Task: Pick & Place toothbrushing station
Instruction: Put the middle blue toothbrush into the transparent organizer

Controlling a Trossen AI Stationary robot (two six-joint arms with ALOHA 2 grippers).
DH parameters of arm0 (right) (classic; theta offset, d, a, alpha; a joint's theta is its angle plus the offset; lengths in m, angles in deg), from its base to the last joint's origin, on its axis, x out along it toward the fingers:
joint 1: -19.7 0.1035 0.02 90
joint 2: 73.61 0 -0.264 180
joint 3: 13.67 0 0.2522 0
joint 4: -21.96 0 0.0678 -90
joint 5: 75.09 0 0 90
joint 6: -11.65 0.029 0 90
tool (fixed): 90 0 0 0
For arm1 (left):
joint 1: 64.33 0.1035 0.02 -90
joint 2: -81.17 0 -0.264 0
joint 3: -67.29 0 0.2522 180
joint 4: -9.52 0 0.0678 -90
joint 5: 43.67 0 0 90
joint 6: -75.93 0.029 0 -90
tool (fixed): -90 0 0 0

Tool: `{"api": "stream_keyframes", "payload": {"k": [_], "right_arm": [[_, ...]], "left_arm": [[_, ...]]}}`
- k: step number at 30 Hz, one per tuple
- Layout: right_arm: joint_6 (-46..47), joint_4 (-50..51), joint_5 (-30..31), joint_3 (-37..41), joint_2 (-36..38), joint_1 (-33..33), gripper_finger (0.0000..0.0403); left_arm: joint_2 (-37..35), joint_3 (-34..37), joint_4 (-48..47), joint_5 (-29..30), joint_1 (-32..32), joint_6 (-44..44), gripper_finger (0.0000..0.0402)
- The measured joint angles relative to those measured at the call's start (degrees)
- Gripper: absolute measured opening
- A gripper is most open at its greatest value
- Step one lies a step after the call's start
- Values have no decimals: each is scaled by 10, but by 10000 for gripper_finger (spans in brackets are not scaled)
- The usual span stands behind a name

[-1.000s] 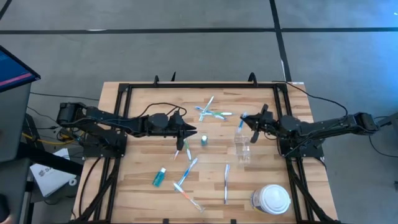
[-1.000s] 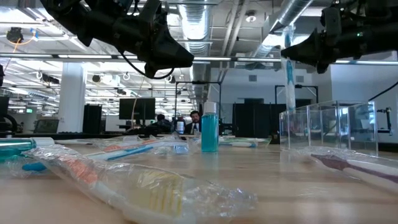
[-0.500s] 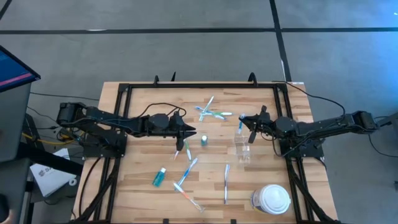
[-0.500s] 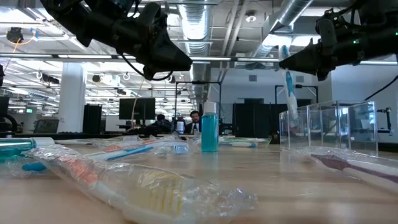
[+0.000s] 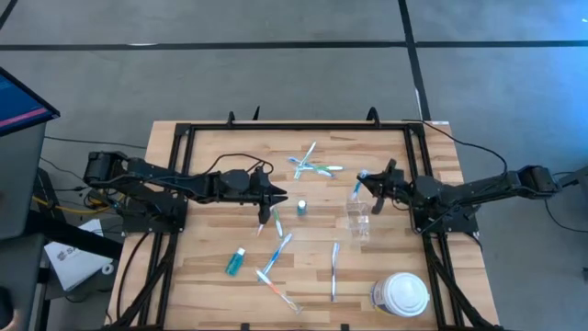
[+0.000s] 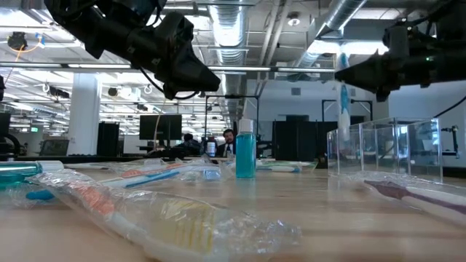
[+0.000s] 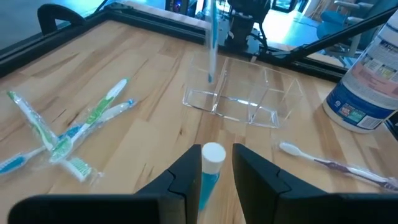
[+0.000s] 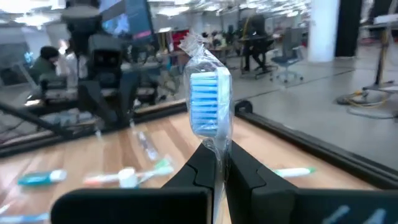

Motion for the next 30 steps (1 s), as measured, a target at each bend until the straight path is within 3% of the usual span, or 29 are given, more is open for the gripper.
{"api": "stream_keyframes", "payload": {"k": [30], "right_arm": [[0,37,-7,0,1,-6,28]], "left_arm": [[0,0,0,0,3,3,85]]}}
